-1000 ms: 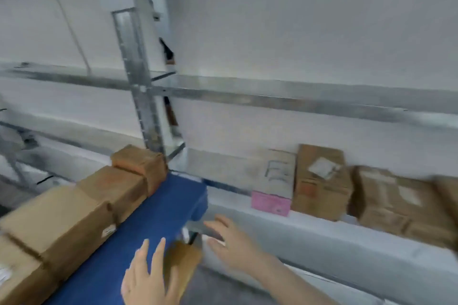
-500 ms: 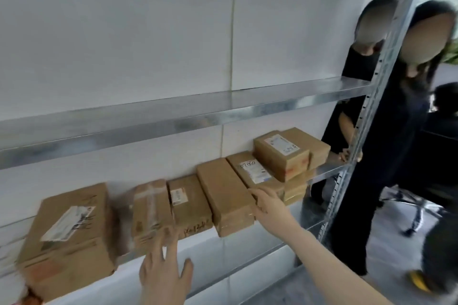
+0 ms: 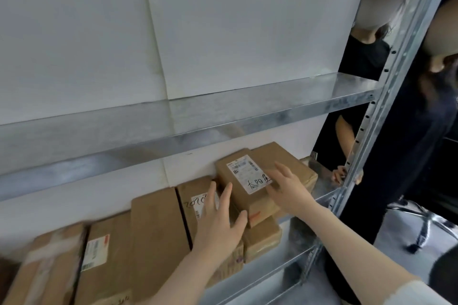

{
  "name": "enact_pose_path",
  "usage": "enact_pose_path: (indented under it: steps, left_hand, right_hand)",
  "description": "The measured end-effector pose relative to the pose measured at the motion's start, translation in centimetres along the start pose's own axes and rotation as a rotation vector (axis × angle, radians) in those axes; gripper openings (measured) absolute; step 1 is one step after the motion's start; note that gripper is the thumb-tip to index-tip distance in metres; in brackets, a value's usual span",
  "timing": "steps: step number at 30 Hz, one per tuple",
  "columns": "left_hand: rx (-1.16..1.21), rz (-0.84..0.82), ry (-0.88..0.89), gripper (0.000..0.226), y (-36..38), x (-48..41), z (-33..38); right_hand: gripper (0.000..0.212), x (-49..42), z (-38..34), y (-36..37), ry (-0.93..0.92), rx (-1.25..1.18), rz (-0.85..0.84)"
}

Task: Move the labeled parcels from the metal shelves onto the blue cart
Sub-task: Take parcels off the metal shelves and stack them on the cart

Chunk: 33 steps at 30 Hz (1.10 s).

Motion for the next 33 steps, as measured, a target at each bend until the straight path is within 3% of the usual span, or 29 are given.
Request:
enact_pose_path:
  steps: [7, 16, 23, 33]
  left_hand:
    - [0.140, -0.028, -0.082, 0.068, 5.9, -6.4, 0.2]
    - [0.251, 0.168, -0.079, 0.056, 6.8, -6.4, 0.0]
    - [0.076, 0.247, 0.023, 0.058, 1.9, -4.5, 1.5]
    - [-0.269, 0.511, -0.110, 0.060, -11.2, 6.3, -5.0]
  right_hand:
    - [0.052, -2.7, 1.9, 2.5, -0.124, -0.007, -0.034]
    - [0.047, -2.2, 0.9, 2.1, -0.151, -0.215, 0.030]
    - [0.045, -0.1, -2.6, -0.2, -0.184, -0.414, 0.108]
    - [0.043, 6.7, -18.1, 4.4, -0.407, -0.697, -0.065]
Point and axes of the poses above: each hand's wrist, its own x-axis away from the middle knuckle, its own y-axis out of the palm, z = x × y, the point moved 1 cm from there along -x, towards the middle knuckle, and after that the axes turned 7 degrees about z, right-handed, at the moved point
